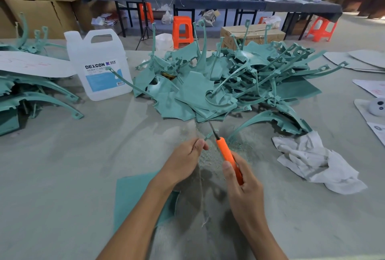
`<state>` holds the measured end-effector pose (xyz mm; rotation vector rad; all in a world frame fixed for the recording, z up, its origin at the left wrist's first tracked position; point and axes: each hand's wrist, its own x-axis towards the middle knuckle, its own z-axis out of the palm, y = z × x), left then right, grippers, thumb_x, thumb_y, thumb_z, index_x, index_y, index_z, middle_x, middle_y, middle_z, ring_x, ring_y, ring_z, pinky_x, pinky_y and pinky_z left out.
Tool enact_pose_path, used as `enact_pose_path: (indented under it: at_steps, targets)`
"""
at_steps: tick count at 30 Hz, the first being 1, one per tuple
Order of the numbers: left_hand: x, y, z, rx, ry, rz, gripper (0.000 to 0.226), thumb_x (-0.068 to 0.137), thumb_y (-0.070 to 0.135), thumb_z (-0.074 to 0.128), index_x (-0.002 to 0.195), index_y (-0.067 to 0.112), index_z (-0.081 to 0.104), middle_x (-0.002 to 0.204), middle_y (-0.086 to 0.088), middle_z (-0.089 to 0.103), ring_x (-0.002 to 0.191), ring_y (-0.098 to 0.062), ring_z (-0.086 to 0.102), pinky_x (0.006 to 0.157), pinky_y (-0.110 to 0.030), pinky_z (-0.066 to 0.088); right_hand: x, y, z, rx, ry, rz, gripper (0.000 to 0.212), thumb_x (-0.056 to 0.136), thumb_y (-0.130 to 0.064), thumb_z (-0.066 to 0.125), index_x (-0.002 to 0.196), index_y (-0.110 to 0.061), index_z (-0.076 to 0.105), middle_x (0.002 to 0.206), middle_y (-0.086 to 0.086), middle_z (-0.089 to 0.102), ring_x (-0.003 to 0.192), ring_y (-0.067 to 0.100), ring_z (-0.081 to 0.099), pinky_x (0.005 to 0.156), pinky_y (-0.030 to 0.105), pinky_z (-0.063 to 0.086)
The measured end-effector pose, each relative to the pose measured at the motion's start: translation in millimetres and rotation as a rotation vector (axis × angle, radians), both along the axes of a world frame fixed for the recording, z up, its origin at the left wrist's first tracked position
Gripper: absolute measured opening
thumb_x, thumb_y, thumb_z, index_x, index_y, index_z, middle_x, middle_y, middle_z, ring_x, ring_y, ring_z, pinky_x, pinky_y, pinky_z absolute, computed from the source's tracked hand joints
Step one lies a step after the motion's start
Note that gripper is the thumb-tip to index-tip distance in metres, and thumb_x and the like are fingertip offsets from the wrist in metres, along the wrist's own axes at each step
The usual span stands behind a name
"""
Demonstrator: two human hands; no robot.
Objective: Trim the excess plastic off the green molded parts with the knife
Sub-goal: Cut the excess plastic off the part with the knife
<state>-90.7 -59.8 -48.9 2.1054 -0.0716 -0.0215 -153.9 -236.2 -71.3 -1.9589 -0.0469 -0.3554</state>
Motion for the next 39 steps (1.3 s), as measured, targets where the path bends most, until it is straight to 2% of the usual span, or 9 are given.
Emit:
enact_pose_path:
  at_steps: [4,14,19,25,29,32,35,37,39]
  targets:
    - [0,1,1,0.014,-0.005,0.004,0.037,0.107,0.047,0.031,0.09,0.035,0.062,0.069,0.035,0.055,0.073,0.005,0.05,0.071,-0.025,0.038,-1,0,1,-0.038,0.015,-0.046,0.037,0.092,-0.07,0.049,0.123,-0.054,0.061,0.086,-0.017,0.066,0.066,0.005,0.061,0.054,0.016,0.042]
    - [0,2,3,0.012,-0.024,-0.018,0.042,0.107,0.048,0.029,0.087,0.027,0.061,0.085,-0.004,0.062,0.081,-0.012,0.056,0.073,-0.026,0.044,-1,1,-2,-0.132,0.067,-0.141,0.039,0.091,-0.063,0.051,0.121,-0.045,0.068,0.076,-0.013,0.066,0.065,0.007,0.059,0.061,0.033,0.051]
    - [2,1,2,0.009,-0.004,-0.02,0.042,0.108,0.045,0.03,0.086,0.026,0.059,0.074,0.01,0.051,0.07,-0.004,0.049,0.068,-0.023,0.037,-1,-2,0,-0.039,0.076,-0.241,0.035,0.093,-0.063,0.049,0.118,-0.047,0.068,0.07,-0.015,0.06,0.064,0.004,0.055,0.062,0.03,0.043]
    - [1,1,1,0.026,-0.034,-0.02,0.044,0.107,0.049,0.029,0.085,0.026,0.059,0.073,0.009,0.051,0.072,-0.008,0.05,0.068,-0.025,0.039,-4,3,2,-0.149,0.068,-0.183,0.037,0.092,-0.058,0.052,0.121,-0.044,0.069,0.08,-0.012,0.066,0.07,0.007,0.061,0.064,0.031,0.049]
    - [0,1,2,0.02,-0.021,-0.022,0.039,0.108,0.044,0.031,0.086,0.031,0.06,0.077,0.017,0.055,0.072,0.008,0.053,0.068,-0.02,0.037,-1,-1,0,-0.008,0.05,-0.276,0.036,0.095,-0.061,0.05,0.122,-0.045,0.067,0.075,-0.012,0.065,0.07,0.007,0.061,0.064,0.034,0.048]
    - [-1,6,10,-0.078,-0.006,-0.032,0.035,0.109,0.039,0.034,0.096,0.032,0.065,0.076,0.009,0.059,0.065,0.003,0.052,0.07,-0.024,0.043,-1,0,1,0.044,0.028,-0.286,0.041,0.093,-0.066,0.047,0.126,-0.047,0.064,0.072,-0.013,0.062,0.066,0.005,0.056,0.064,0.032,0.045]
    - [-5,18,26,-0.035,0.01,-0.058,0.032,0.105,0.041,0.046,0.131,0.031,0.062,0.114,-0.003,0.069,0.098,-0.005,0.06,0.091,-0.026,0.046,-1,0,2,0.105,0.009,-0.285,0.043,0.091,-0.068,0.046,0.124,-0.049,0.063,0.078,-0.015,0.065,0.069,0.004,0.058,0.066,0.031,0.047]
    - [-14,32,32,0.13,-0.034,-0.017,0.055,0.101,0.044,0.054,0.151,0.025,0.042,0.147,0.001,0.049,0.134,-0.011,0.044,0.114,-0.029,0.031,-2,-1,3,0.148,-0.015,-0.288,0.032,0.092,-0.066,0.046,0.116,-0.054,0.064,0.081,-0.014,0.068,0.069,0.006,0.061,0.062,0.03,0.048]
    - [-36,46,35,0.311,-0.032,0.057,0.072,0.095,0.058,0.054,0.155,0.025,0.033,0.157,0.001,0.035,0.145,-0.016,0.03,0.121,-0.035,0.023,-2,-1,4,0.16,-0.02,-0.273,0.026,0.093,-0.066,0.044,0.106,-0.055,0.063,0.079,-0.008,0.067,0.065,0.01,0.06,0.06,0.037,0.051]
